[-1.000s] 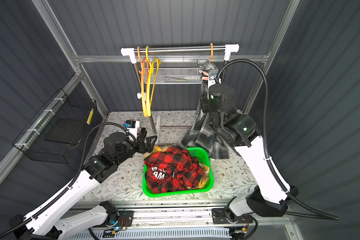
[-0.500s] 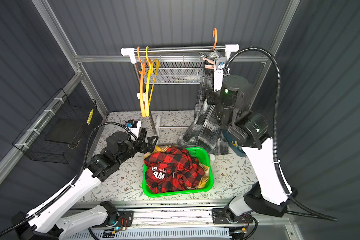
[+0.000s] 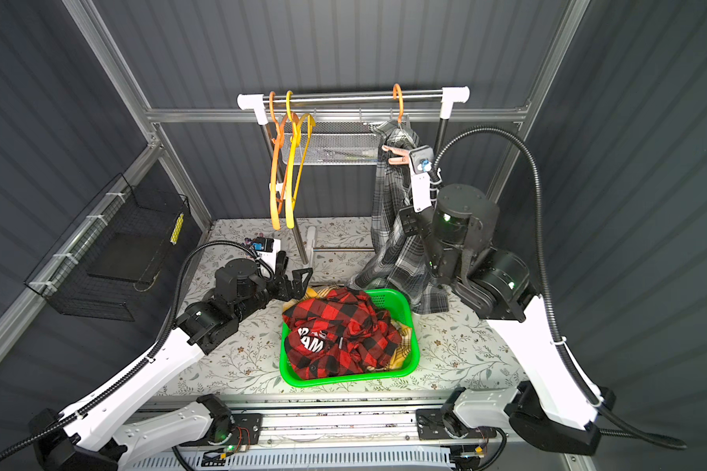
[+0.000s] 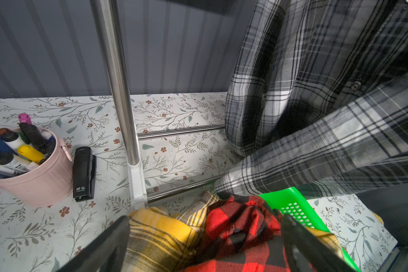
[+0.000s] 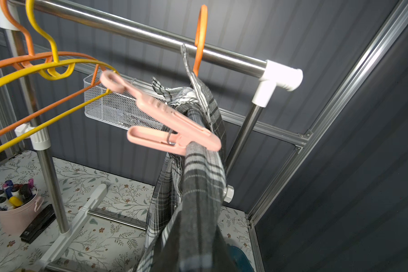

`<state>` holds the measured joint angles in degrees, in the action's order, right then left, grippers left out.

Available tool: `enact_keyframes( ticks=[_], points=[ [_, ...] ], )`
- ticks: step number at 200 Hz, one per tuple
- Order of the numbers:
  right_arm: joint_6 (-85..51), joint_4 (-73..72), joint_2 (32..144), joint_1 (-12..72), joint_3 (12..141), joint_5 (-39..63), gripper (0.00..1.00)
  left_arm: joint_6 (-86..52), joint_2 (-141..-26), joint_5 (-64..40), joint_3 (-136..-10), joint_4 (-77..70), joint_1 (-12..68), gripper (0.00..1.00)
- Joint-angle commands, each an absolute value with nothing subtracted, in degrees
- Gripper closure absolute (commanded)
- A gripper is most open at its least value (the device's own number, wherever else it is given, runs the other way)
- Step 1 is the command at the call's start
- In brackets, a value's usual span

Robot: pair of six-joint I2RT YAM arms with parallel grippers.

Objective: Remove the clothespins securing long-sleeve shirts to the hanger
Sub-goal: Pick up the hanger from the clothesline, then place the long-sleeve shirt at the bin.

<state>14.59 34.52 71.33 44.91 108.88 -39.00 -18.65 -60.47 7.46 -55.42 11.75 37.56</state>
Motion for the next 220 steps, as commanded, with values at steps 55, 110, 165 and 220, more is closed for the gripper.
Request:
enact_keyframes(
  ticks=[55, 110, 165, 220],
  points=[
    [13.0, 31.2, 59.4, 46.3, 90.3, -26.2, 1.0, -24.1, -61.9, 0.2, -50.3, 5.9, 31.0, 0.0],
    [10.9, 35.2, 59.0, 47.5, 78.8, -17.2, 1.0, -28.4, -62.5, -3.9, -45.6, 2.6, 25.7, 0.0],
    [10.0, 33.6, 61.5, 50.7, 74.2, -6.5, 1.0, -32.4, -62.3, -5.1, -36.4, -0.1, 19.6, 0.0],
    [11.5, 31.0, 63.8, 53.8, 78.5, 1.1, 1.0, -35.2, -59.4, -6.4, -30.3, -2.9, 15.9, 0.0]
  ],
)
